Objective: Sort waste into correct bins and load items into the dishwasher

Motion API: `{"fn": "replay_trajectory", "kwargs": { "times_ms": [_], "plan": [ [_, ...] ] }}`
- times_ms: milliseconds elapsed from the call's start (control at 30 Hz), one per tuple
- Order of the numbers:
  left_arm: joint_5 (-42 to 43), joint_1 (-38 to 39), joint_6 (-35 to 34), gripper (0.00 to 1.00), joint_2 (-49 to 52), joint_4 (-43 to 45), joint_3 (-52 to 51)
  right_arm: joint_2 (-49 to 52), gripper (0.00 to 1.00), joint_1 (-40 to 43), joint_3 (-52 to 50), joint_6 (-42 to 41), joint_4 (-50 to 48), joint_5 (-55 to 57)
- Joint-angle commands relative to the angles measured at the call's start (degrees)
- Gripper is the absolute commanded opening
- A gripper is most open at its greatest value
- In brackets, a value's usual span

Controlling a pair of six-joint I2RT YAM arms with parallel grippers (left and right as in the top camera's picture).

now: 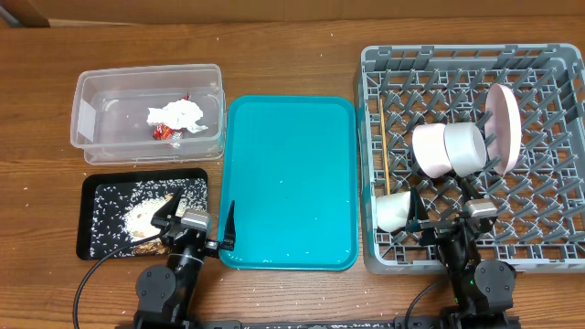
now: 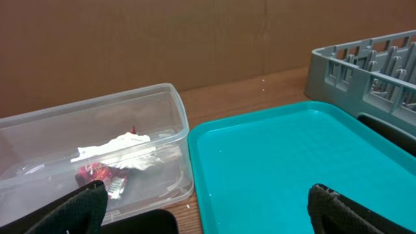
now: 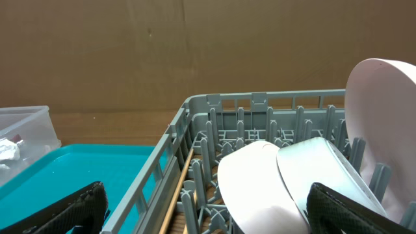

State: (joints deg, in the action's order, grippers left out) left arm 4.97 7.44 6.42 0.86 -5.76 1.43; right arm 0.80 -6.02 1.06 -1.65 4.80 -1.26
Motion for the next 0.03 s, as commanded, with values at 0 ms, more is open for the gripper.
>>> {"fn": "replay_trajectory", "kwargs": {
  "times_ms": [0],
  "plan": [
    [0.6,-0.3,0.9,1.0,-0.6,0.1,-0.3,-0.6,1.0,0.3,-0.6,0.2,-0.1,-0.1]
  ]
}}
